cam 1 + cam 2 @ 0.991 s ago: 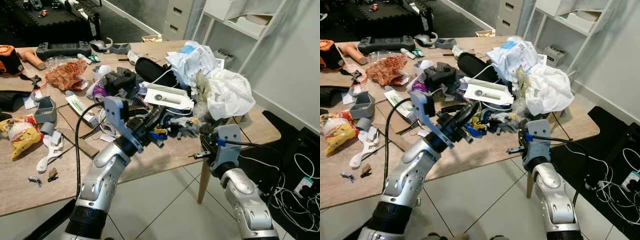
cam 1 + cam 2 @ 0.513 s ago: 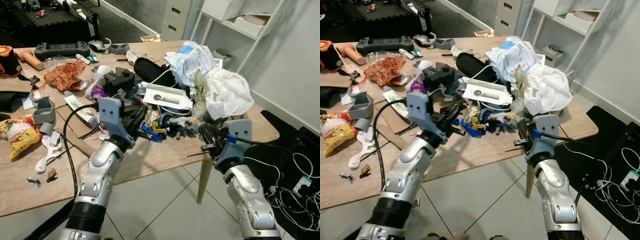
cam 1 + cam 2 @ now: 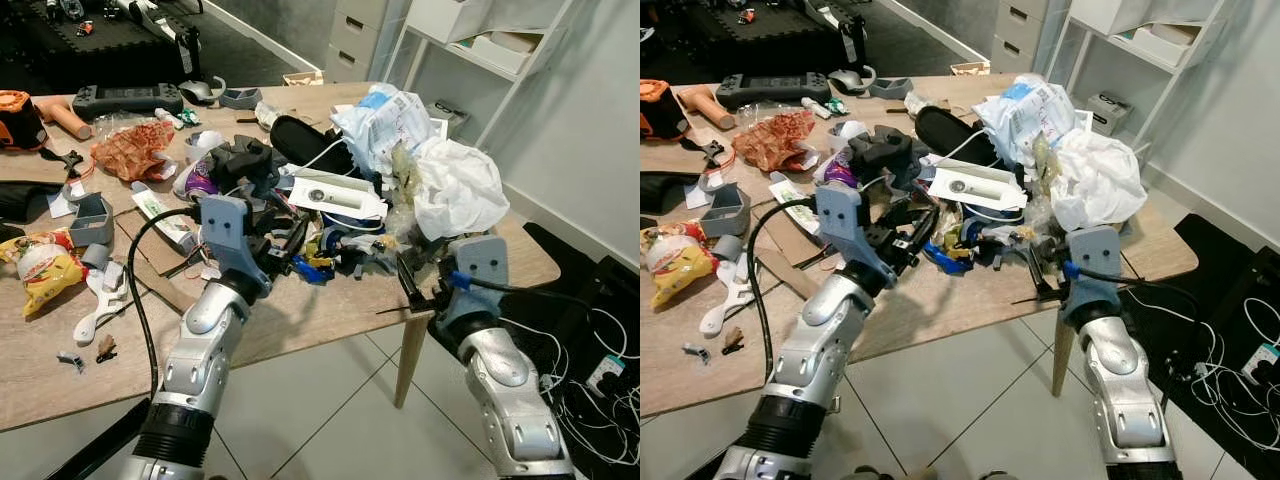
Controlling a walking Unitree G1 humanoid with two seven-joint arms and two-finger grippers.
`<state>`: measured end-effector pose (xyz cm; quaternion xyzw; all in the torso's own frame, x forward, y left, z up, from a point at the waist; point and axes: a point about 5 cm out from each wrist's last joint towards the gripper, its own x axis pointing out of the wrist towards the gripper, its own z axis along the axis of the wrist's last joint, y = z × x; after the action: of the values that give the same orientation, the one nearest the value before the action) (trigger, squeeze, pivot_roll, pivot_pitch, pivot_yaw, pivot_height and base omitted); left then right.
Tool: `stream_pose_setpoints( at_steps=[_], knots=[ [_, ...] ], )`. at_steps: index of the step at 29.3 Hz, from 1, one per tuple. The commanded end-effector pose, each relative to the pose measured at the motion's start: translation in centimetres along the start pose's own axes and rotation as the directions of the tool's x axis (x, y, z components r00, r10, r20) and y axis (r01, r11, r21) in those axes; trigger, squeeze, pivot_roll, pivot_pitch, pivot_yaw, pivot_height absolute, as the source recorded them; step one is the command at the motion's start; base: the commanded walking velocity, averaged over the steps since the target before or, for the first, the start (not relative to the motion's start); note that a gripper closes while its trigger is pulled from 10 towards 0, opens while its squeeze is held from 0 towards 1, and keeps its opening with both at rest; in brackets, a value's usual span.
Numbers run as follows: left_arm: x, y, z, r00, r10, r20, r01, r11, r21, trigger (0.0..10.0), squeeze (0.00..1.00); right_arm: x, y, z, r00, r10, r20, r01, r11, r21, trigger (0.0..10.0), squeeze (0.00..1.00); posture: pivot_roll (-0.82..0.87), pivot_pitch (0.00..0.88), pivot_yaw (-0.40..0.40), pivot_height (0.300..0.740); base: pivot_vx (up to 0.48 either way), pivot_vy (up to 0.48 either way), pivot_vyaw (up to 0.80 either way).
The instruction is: Picking trash to rubbish bin
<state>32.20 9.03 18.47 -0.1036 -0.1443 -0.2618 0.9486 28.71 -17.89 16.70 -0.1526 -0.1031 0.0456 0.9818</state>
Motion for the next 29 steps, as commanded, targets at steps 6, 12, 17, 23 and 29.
stream_pose_setpoints(
  at_steps=[6,12,17,23,29],
  knots=[
    [0.1,-0.4,-0.7,1.0,-0.006,-0.02,0.006,1.0,-0.005,10.0,1.0,0.3,-1.7,0.7,0.994,-0.083,0.066,0.088,0.994,-0.07,10.0,1.0,-0.06,0.132,-0.072,0.74,0.0,0.0,0.0],
    [0.4,0.5,-0.3,0.999,0.04,-0.02,-0.039,0.998,0.048,10.0,1.0,2.2,-2.8,0.8,0.989,-0.104,0.107,0.11,0.993,-0.046,10.0,1.0,-0.04,0.173,-0.046,0.74,0.0,0.0,0.0],
    [0.3,0.6,0.2,0.998,-0.012,-0.06,0.025,0.975,0.22,10.0,0.0,4.3,-4.9,0.1,0.98,-0.182,0.08,0.175,0.981,0.089,10.0,0.0,-0.02,0.2,-0.038,0.74,0.0,0.0,0.0],
    [-0.5,0.6,-0.1,0.994,-0.025,-0.106,0.059,0.941,0.332,10.0,0.0,6.0,-6.2,-0.4,0.978,-0.195,0.069,0.186,0.976,0.115,10.0,0.0,-0.02,0.229,-0.034,0.74,0.0,0.0,0.0],
    [-1.3,0.6,0.1,0.996,0.015,-0.083,0.015,0.937,0.35,10.0,0.0,7.5,-7.4,-0.8,0.977,-0.205,0.055,0.189,0.96,0.207,10.0,0.0,-0.02,0.254,-0.04,0.74,0.0,0.0,0.0]
  ],
)
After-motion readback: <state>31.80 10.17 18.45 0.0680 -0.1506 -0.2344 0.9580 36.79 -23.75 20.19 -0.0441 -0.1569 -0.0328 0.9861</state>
